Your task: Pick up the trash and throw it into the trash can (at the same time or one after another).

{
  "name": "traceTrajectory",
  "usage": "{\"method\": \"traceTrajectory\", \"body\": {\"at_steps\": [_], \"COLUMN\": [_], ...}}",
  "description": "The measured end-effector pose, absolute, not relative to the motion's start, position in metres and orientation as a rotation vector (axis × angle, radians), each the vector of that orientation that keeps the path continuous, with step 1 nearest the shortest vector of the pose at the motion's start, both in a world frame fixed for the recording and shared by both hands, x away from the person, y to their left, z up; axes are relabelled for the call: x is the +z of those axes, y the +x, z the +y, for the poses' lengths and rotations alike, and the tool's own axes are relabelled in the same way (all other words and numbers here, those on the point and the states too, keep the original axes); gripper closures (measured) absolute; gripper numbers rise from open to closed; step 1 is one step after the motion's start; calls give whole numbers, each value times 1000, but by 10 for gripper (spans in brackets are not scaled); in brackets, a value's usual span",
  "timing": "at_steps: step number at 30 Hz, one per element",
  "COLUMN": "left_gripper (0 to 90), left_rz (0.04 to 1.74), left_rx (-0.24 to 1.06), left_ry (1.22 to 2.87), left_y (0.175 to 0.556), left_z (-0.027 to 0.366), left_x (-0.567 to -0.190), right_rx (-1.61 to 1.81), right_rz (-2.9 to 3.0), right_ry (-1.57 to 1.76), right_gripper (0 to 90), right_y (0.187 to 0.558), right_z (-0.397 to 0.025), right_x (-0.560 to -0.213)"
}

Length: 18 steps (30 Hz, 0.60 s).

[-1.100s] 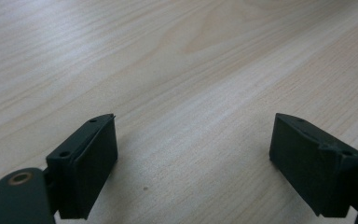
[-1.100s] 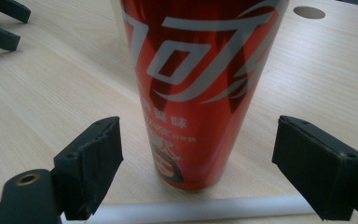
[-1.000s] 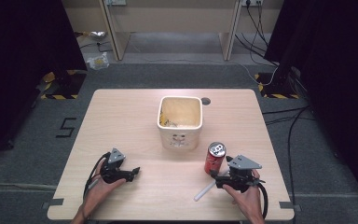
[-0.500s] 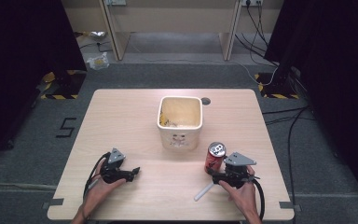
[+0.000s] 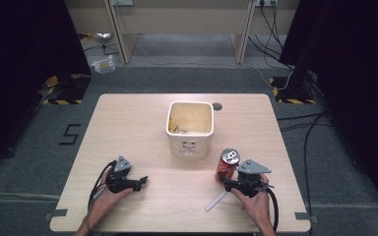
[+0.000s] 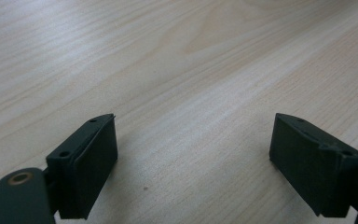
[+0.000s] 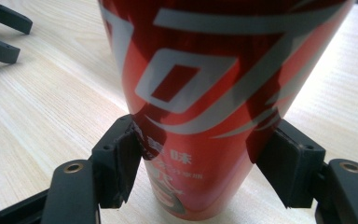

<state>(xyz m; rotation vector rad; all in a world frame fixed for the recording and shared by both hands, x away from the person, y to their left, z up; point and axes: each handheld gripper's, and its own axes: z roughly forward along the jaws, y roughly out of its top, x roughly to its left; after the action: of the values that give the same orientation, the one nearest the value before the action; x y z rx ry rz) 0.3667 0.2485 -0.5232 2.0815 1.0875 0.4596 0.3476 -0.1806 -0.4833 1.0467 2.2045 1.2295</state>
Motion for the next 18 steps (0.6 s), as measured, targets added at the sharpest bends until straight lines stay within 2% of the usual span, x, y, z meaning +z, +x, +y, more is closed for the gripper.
{"method": "traceTrajectory", "body": {"at_steps": [18], "left_gripper": [143], "left_rz": [1088], "left_rx": [460], "left_ry": [2081], "left_y": [367], "left_z": [249], "left_x": [-523], "right_rx": [1212], "right_rz": [2165], "right_ry": [989], "right_gripper": [338], "right_y": [347], "right_z": [-175], "right_x": [-437]}}
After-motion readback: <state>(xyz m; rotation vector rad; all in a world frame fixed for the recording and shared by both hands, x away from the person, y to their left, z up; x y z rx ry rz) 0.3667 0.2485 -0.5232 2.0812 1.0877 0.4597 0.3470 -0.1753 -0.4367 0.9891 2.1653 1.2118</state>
